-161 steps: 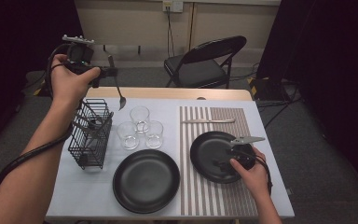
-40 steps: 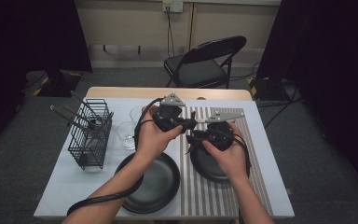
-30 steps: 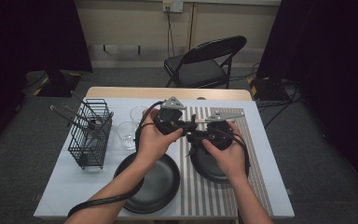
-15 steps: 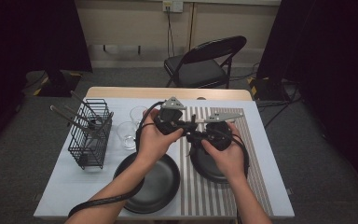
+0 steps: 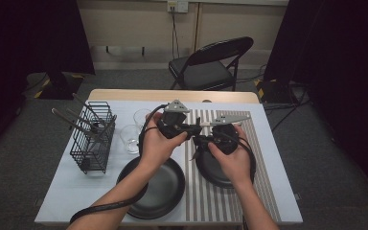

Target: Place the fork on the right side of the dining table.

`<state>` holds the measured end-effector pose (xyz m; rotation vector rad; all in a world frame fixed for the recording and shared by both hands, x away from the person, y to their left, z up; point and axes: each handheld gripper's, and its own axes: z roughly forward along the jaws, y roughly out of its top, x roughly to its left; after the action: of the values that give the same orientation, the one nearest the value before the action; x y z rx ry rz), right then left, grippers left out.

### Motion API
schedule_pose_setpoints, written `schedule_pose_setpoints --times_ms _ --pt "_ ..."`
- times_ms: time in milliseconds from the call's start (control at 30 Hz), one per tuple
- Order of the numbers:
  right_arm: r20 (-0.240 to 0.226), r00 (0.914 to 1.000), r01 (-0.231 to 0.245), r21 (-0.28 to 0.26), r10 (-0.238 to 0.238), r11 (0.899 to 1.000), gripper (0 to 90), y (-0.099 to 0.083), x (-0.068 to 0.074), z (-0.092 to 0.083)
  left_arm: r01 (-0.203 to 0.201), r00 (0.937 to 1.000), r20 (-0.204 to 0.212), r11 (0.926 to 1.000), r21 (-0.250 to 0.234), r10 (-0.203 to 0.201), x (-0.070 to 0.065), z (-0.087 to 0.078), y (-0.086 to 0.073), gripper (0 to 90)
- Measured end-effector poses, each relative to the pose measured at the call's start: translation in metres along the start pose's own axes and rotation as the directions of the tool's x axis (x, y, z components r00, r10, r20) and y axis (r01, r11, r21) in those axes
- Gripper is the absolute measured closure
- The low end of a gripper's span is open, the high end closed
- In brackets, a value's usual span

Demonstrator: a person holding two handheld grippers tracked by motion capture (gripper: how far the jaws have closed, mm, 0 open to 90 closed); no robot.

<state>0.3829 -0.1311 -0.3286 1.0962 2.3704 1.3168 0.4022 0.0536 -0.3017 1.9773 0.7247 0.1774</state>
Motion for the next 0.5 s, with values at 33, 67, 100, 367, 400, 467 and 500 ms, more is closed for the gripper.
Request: schedule_pose_setpoints --times_ms 33,67,100,367,400,467,500 --pt "0.000 1.0000 0.003 0.001 -0.003 1.000 83.3 0.0000 -0.0002 -0.0002 0.001 1.0000 -0.001 1.0000 0.000 -0.001 -0.0001 -0.0003 0.0004 83.4" --pt "0.001 1.0000 0.005 -0.002 -0.005 1.000 83.3 -0.0001 -0.0005 -0.0003 0.002 1.0000 0.000 1.0000 -0.001 -0.002 -0.0003 -0.0002 0.0008 81.1" --pt "-0.002 1.0000 0.007 -0.006 -0.007 1.000 83.3 -0.0002 -0.0008 -0.0005 0.004 1.0000 0.001 1.0000 -0.007 -0.004 -0.0004 0.0000 0.0009 78.8" --pt "-0.001 1.0000 0.000 -0.009 -0.001 1.000 83.3 -0.0001 -0.0034 -0.0022 0.003 1.0000 0.002 0.9997 -0.023 -0.002 -0.0011 -0.0005 0.0012 54.3" --pt "0.001 1.0000 -0.001 -0.009 0.001 1.000 83.3 -0.0001 -0.0044 -0.0029 0.000 1.0000 0.008 0.9997 -0.025 0.000 -0.0013 -0.0013 0.0009 52.9" --pt "0.005 1.0000 -0.005 -0.008 0.005 1.000 83.3 -0.0003 -0.0062 -0.0042 -0.005 1.0000 0.002 0.9996 -0.027 0.005 -0.0020 -0.0038 0.0006 48.5" --pt "0.004 1.0000 -0.006 -0.008 0.006 1.000 83.3 -0.0004 -0.0072 -0.0046 -0.006 1.0000 -0.004 0.9995 -0.032 0.005 -0.0019 -0.0057 0.0007 46.0"
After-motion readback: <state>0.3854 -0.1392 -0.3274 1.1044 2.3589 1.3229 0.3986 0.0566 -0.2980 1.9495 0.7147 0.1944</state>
